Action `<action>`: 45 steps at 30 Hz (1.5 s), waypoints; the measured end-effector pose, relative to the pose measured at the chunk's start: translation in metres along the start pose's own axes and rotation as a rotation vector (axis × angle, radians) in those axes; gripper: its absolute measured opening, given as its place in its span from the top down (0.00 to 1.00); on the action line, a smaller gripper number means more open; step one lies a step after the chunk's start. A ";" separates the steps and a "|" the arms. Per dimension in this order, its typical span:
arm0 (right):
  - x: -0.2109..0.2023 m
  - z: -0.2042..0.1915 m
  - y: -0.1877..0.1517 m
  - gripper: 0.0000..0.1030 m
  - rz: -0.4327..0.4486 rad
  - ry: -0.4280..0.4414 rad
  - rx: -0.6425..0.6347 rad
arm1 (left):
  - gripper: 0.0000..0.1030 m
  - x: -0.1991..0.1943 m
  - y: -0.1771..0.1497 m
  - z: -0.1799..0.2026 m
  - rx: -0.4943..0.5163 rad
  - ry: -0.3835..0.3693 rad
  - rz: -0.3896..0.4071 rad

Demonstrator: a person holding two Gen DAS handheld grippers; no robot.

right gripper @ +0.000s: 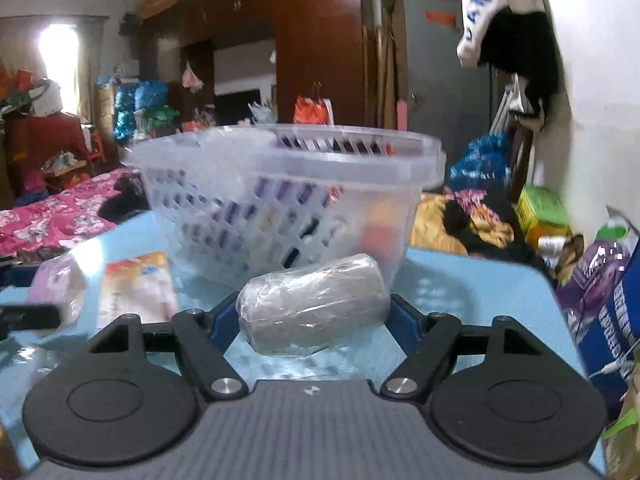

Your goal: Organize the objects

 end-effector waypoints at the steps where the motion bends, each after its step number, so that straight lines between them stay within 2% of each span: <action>1: -0.009 0.000 0.005 0.24 0.021 0.007 0.000 | 0.34 -0.003 0.005 0.001 0.002 0.001 0.017; 5: -0.044 0.001 0.035 0.24 0.128 0.005 -0.018 | 0.34 -0.011 0.032 0.003 0.011 -0.004 0.076; 8: -0.048 0.010 0.063 0.24 0.175 0.001 0.007 | 0.34 -0.006 0.065 0.011 0.029 -0.024 0.106; 11: -0.034 0.017 0.089 0.24 0.174 0.003 0.024 | 0.34 0.013 0.105 0.020 0.027 -0.059 0.115; 13: -0.019 0.018 0.101 0.24 0.142 -0.019 0.020 | 0.34 0.035 0.134 0.022 0.011 -0.065 0.116; 18: 0.015 0.016 0.111 0.24 0.055 -0.028 -0.001 | 0.34 0.091 0.175 0.004 -0.016 0.023 0.032; 22: 0.035 0.016 0.111 0.24 0.010 -0.017 0.020 | 0.34 0.114 0.181 -0.033 -0.076 0.110 -0.044; 27: 0.049 0.018 0.108 0.24 -0.020 -0.022 0.041 | 0.34 0.118 0.176 -0.060 -0.108 0.151 -0.081; 45: 0.074 0.011 0.107 0.25 -0.064 -0.064 0.009 | 0.34 0.171 0.177 -0.083 -0.146 0.242 -0.192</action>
Point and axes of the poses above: each gripper's, at about its wrist camera, not at the fingertips, and x roughly the way its jaws point, z to its right, y to its top, the point moved 4 cm from there along x, roughly the way its jaws point, and after that the axes turned 11 degrees about -y, right-handed, at the moved point
